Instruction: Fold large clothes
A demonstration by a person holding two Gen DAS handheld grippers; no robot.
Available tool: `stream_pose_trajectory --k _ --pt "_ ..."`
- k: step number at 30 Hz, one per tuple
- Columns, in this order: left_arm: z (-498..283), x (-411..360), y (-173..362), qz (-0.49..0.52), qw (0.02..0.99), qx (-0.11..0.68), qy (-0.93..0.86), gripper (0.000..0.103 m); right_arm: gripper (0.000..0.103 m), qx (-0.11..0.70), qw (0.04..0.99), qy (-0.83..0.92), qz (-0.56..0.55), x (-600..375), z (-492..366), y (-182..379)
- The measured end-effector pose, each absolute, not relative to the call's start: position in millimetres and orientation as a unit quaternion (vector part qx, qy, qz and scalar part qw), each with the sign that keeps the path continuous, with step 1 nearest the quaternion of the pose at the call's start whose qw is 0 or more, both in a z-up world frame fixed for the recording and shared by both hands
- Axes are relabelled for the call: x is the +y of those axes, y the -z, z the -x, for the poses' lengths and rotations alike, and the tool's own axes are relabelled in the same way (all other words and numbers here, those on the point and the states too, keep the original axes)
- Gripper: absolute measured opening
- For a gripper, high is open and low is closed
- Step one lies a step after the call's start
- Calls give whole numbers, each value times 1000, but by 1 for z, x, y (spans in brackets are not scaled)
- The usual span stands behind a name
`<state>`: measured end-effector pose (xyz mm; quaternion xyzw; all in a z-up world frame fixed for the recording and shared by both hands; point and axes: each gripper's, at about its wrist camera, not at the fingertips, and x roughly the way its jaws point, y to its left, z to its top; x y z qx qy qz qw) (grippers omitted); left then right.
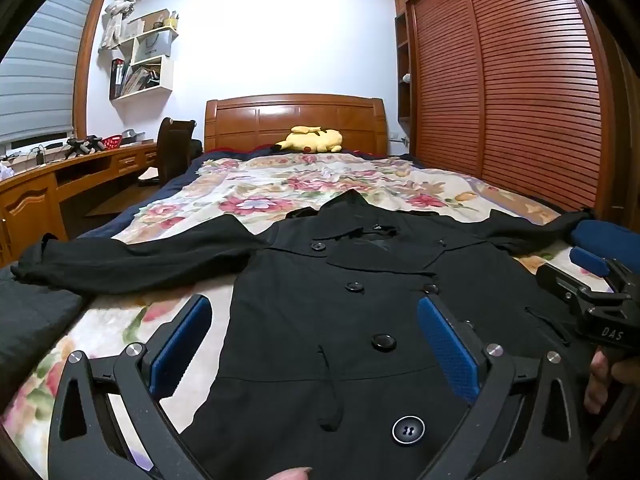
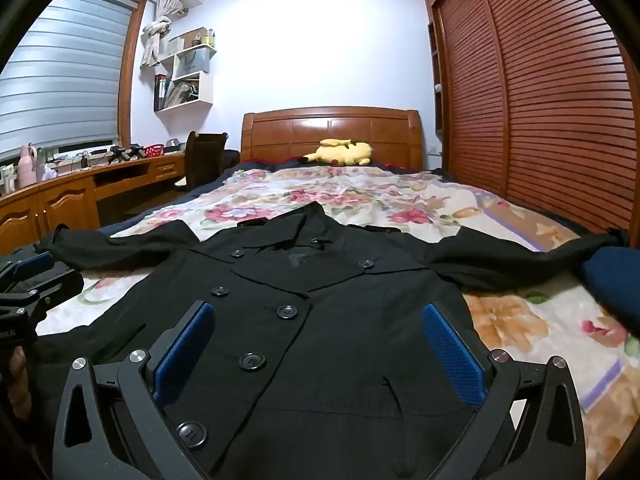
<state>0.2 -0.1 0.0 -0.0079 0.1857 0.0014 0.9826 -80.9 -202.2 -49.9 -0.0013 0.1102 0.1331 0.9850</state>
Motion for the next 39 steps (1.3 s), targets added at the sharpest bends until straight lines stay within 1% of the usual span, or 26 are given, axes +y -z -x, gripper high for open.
stream_pose_trajectory --k 13,16,39 --pt "1 0 -2 8 984 180 -1 103 103 108 985 -133 -1 -201 84 50" --pt "5 11 1 10 984 179 -2 103 103 108 985 -133 -2 -202 84 50" --pt "4 4 1 8 984 176 -6 103 103 103 986 -133 -3 -202 82 50"
